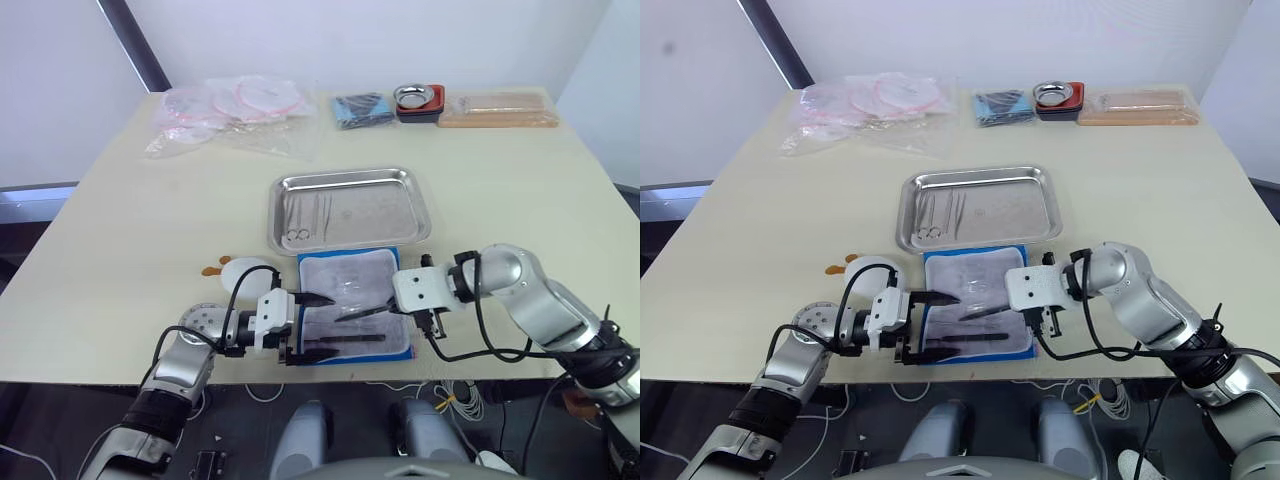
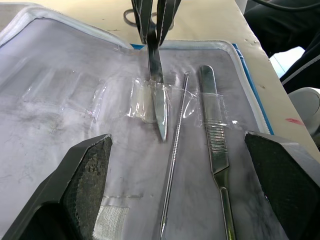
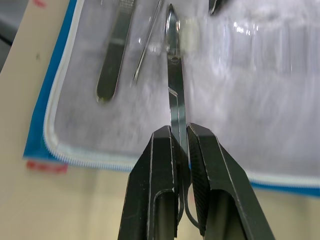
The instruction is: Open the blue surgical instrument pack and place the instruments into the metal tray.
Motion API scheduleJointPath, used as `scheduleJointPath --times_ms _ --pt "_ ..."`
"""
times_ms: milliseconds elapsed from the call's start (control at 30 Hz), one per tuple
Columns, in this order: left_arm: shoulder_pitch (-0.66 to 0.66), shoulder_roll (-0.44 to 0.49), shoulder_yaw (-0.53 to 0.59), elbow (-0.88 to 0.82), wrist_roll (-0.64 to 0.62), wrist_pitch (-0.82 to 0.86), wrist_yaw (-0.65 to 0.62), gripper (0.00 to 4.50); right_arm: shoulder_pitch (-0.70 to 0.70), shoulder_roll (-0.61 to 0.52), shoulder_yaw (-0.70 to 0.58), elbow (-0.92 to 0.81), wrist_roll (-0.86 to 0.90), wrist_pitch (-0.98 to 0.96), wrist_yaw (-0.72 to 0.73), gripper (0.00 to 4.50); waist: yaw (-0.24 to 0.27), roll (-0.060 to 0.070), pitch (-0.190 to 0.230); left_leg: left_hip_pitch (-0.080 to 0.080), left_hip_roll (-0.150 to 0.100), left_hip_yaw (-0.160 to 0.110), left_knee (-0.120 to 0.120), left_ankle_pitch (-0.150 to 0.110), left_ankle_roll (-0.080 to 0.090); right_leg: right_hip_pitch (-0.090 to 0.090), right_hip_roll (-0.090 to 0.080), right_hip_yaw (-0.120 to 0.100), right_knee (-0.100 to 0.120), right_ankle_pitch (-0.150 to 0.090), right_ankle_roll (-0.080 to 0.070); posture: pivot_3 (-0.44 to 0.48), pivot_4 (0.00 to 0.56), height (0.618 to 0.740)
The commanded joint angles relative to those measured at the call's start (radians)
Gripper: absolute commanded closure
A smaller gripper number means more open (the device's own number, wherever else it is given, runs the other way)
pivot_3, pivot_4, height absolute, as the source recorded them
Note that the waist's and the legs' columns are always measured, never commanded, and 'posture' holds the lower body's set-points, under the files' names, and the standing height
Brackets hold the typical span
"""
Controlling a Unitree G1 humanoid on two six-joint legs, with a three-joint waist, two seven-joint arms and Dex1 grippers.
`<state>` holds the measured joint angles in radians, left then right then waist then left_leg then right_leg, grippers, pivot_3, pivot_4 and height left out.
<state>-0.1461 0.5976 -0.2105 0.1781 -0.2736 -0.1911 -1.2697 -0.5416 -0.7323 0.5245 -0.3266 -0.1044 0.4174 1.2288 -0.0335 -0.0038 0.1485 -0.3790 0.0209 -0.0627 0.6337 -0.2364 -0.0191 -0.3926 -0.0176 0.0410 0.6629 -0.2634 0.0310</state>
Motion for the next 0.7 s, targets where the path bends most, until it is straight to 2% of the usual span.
scheduleJointPath --times_ms 33,433,600,700 --pt "0.037 0.016 -0.044 0.102 0.071 0.07 0.004 0.0 -0.011 -0.034 -0.043 -0.036 0.023 -0.017 0.031 4.43 -0.001 0.0 0.0 0.0 0.0 0.0 0.0 0.0 0.0 0.0 0.0 0.0 0.0 0.0 0.0 0.0 0.15 0.74" --pt "0.051 -0.003 -0.03 0.086 0.053 0.083 0.024 0.0 -0.007 -0.151 -0.152 -0.034 0.091 -0.04 0.076 4.43 -0.001 0.0 0.0 0.0 0.0 0.0 0.0 0.0 0.0 0.0 0.0 0.0 0.0 0.0 0.0 0.0 0.15 0.74" --pt "0.054 -0.011 -0.022 0.079 0.044 0.093 0.034 0.0 -0.016 -0.149 -0.2 -0.023 0.144 0.002 0.075 4.43 -0.002 0.0 0.001 0.0 0.0 0.0 0.0 0.0 0.0 0.0 0.0 0.0 0.0 0.0 0.0 0.0 0.15 0.74" --pt "0.054 -0.02 -0.015 0.075 0.037 0.098 0.043 0.0 -0.04 -0.102 -0.24 0.008 0.179 0.052 0.022 4.43 -0.002 0.0 0.001 0.0 0.0 0.0 0.0 0.0 0.0 -0.001 0.0 0.0 0.0 0.0 0.0 0.0 0.15 0.74"
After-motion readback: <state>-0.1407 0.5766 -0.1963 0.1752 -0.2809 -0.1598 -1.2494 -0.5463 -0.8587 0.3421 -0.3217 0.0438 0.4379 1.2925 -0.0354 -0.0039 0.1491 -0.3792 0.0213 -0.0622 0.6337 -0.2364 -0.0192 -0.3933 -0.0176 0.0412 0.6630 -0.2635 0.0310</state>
